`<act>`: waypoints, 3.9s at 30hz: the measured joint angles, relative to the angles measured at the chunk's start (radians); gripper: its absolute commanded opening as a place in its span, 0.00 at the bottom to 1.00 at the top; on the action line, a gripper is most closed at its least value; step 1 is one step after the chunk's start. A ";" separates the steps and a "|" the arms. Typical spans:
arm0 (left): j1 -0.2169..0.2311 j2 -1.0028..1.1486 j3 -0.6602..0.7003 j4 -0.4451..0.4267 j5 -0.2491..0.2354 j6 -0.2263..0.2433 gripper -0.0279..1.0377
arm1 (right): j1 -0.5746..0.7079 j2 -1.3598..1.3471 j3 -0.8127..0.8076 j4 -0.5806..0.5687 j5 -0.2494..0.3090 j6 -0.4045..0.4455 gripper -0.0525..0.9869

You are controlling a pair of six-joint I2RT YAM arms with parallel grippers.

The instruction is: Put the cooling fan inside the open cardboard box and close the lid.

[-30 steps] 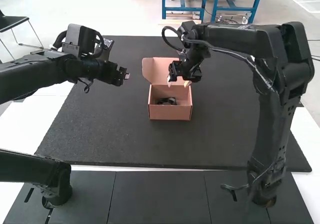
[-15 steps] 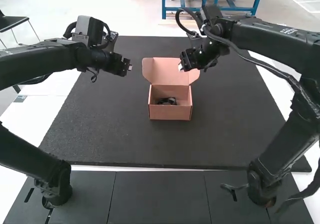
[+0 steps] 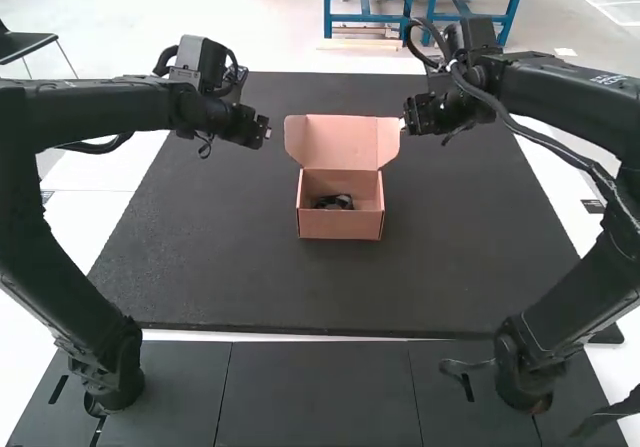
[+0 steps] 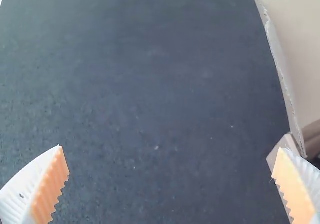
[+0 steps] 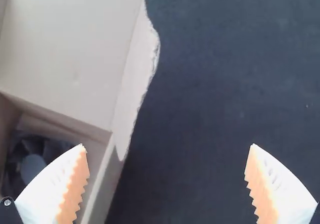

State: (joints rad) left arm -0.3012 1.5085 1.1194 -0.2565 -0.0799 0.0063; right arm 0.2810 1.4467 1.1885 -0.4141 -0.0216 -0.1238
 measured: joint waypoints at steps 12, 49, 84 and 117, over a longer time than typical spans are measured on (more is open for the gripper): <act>0.000 0.142 0.078 0.045 -0.041 -0.001 0.93 | -0.005 0.028 -0.017 0.046 -0.051 0.000 0.73; 0.000 0.254 0.191 0.088 -0.051 -0.016 0.93 | -0.005 0.190 0.036 0.080 -0.111 0.027 0.56; -0.020 0.293 0.214 0.088 -0.024 -0.032 0.93 | -0.005 0.261 0.126 0.092 -0.156 0.039 0.17; -0.066 0.293 0.252 0.015 -0.003 -0.083 0.93 | -0.005 0.245 0.160 -0.034 -0.196 0.035 0.03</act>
State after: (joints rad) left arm -0.3668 1.8015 1.3716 -0.2413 -0.0830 -0.0769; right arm 0.2764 1.6920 1.3487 -0.4484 -0.2180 -0.0883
